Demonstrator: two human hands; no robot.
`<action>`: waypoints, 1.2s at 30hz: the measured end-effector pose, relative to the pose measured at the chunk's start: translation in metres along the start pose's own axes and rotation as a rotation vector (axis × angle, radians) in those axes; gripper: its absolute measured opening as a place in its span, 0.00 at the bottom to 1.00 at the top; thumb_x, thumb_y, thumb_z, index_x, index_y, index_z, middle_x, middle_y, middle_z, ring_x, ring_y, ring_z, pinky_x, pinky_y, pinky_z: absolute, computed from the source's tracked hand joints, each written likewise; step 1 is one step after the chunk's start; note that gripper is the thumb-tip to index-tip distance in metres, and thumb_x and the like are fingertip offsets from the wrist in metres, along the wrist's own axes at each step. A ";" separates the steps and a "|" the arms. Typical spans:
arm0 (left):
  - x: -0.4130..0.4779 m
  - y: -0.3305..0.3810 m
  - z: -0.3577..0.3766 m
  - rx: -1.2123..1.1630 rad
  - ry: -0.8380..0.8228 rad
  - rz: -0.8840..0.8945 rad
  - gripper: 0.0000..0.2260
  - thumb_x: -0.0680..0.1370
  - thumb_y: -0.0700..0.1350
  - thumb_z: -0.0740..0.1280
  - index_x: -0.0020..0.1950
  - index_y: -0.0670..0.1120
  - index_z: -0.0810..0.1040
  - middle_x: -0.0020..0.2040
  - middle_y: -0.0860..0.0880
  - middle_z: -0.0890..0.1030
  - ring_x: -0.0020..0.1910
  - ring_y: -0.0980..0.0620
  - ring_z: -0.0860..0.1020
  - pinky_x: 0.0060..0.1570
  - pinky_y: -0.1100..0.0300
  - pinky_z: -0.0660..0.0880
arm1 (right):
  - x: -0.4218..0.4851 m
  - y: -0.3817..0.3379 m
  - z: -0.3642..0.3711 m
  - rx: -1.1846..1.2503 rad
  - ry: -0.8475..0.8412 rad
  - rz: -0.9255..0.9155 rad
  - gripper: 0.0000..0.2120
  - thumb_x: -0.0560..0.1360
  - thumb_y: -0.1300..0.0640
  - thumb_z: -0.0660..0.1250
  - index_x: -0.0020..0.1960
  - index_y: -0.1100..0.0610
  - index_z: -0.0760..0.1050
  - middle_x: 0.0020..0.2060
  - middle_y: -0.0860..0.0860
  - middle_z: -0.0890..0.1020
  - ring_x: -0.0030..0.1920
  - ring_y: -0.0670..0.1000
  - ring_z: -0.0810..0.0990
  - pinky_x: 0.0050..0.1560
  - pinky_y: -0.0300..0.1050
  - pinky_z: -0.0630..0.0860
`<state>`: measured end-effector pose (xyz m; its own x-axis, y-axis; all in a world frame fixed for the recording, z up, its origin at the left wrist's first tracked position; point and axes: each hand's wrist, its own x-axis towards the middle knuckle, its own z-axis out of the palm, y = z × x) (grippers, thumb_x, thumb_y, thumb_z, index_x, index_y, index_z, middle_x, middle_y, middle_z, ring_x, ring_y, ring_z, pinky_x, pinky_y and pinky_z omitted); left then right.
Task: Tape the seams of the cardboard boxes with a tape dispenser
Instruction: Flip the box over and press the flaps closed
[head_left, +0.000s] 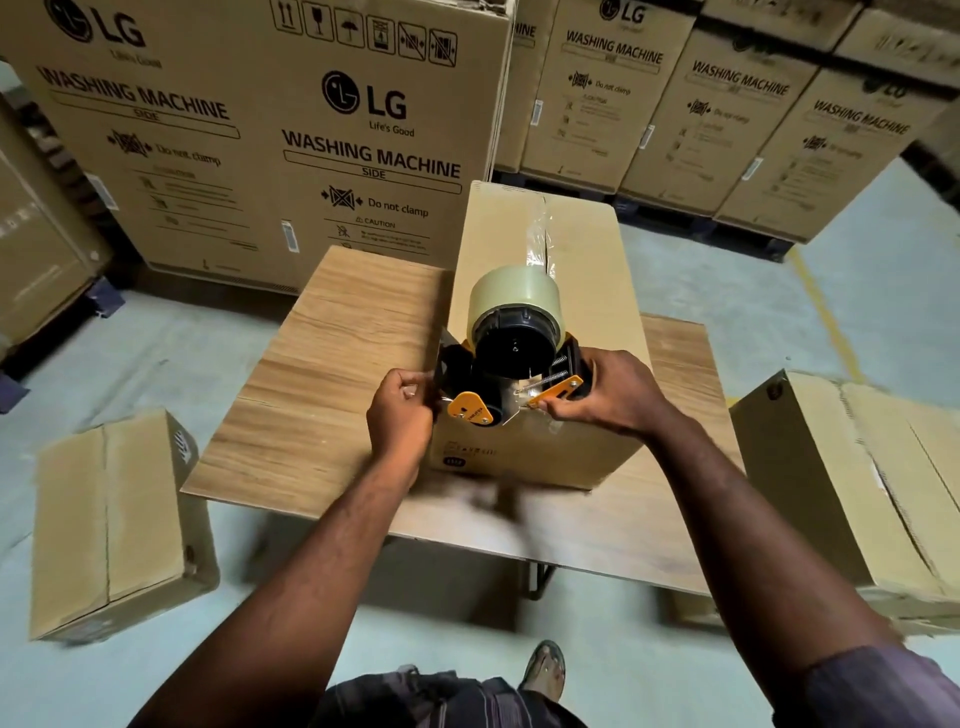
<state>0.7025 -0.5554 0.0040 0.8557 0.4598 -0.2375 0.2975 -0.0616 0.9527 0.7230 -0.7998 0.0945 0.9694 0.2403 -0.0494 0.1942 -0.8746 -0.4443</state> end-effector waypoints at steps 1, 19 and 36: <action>-0.001 -0.002 0.001 0.013 0.008 -0.006 0.07 0.77 0.39 0.70 0.45 0.51 0.78 0.43 0.53 0.82 0.41 0.54 0.79 0.37 0.59 0.72 | 0.000 0.001 0.000 -0.001 0.004 0.001 0.26 0.59 0.29 0.68 0.47 0.48 0.81 0.37 0.43 0.85 0.40 0.46 0.82 0.44 0.49 0.80; 0.023 -0.033 0.002 -0.372 -0.239 -0.507 0.12 0.80 0.53 0.69 0.42 0.46 0.78 0.35 0.49 0.80 0.29 0.54 0.75 0.29 0.64 0.71 | 0.000 0.003 0.003 0.060 0.016 -0.018 0.18 0.59 0.29 0.71 0.43 0.38 0.78 0.37 0.37 0.83 0.41 0.39 0.81 0.40 0.41 0.74; 0.031 0.002 0.005 -0.059 -0.263 -0.002 0.14 0.77 0.30 0.64 0.48 0.50 0.77 0.49 0.47 0.81 0.51 0.46 0.79 0.57 0.46 0.77 | 0.014 0.002 -0.007 0.124 -0.200 0.072 0.14 0.63 0.43 0.83 0.35 0.46 0.79 0.30 0.40 0.81 0.37 0.44 0.80 0.40 0.43 0.73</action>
<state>0.7315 -0.5458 -0.0026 0.9379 0.2133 -0.2736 0.2813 -0.0059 0.9596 0.7378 -0.8017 0.0993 0.9287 0.2683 -0.2558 0.0933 -0.8371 -0.5391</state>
